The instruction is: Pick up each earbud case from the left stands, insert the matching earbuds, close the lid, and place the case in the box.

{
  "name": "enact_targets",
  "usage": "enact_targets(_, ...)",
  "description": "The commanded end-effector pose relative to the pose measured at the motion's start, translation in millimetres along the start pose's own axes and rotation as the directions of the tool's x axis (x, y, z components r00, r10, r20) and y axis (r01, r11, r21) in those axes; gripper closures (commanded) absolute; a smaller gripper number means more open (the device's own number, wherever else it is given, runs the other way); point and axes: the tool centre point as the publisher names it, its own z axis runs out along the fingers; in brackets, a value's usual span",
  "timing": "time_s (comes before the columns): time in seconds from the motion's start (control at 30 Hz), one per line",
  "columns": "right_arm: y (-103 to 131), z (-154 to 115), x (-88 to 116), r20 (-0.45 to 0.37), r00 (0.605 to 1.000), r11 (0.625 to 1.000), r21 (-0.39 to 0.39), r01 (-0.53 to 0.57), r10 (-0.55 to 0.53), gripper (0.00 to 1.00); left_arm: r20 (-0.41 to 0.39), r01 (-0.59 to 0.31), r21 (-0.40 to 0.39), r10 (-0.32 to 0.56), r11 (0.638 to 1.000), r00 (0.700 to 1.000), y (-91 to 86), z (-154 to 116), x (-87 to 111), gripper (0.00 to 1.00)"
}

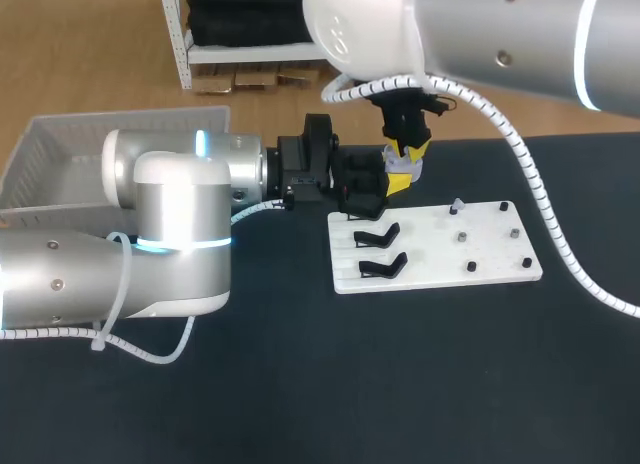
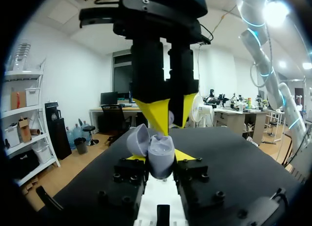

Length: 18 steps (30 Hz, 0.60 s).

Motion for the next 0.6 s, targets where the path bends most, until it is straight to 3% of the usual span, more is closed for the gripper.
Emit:
enact_targets(0.03,3.0,1.9,-0.3,-0.002,1.0,1.0,0.006,-0.003,0.003,1.0,0.009,-0.005,-0.008,0.005,1.0,1.0,-1.7,-0.2,1.8,1.0)
enact_targets(0.6,4.4,10.7,-1.7,-0.009,1.0,1.0,0.018,-0.012,0.012,1.0,0.009,-0.005,-0.008,0.005,1.0,1.0,-1.7,-0.2,1.8,1.0)
